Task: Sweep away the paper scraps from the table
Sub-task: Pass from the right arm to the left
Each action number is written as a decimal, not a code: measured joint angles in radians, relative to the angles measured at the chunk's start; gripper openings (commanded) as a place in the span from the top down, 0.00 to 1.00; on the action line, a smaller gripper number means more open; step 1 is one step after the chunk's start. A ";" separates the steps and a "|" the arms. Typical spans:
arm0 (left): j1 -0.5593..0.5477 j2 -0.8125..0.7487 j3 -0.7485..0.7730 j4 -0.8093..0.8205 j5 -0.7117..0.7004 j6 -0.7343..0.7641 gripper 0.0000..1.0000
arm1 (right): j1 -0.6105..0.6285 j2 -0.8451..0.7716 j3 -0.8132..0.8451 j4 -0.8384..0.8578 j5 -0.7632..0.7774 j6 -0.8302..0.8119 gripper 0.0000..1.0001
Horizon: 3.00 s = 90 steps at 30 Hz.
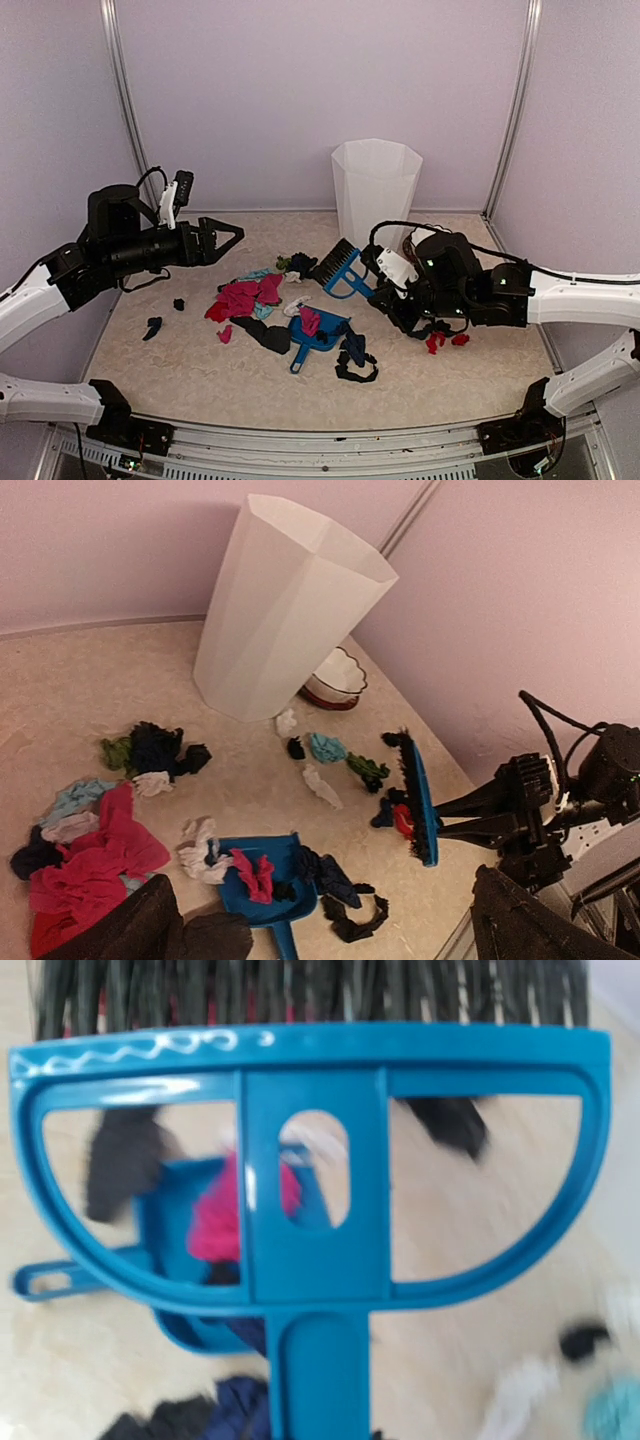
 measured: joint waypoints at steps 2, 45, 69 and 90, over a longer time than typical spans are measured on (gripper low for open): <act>-0.024 0.006 -0.004 0.033 0.045 -0.032 0.05 | 0.000 0.000 -0.001 0.037 -0.055 -0.068 1.00; -0.243 0.333 -0.006 0.089 0.099 -0.238 0.65 | 0.047 0.185 0.099 0.169 -0.180 -0.579 1.00; -0.243 0.298 -0.008 0.131 0.171 -0.247 1.00 | 0.061 0.172 0.099 0.195 -0.171 -0.517 0.56; -0.168 0.105 -0.113 0.180 0.071 -0.197 1.00 | -0.042 0.001 -0.059 0.380 -0.219 0.042 0.17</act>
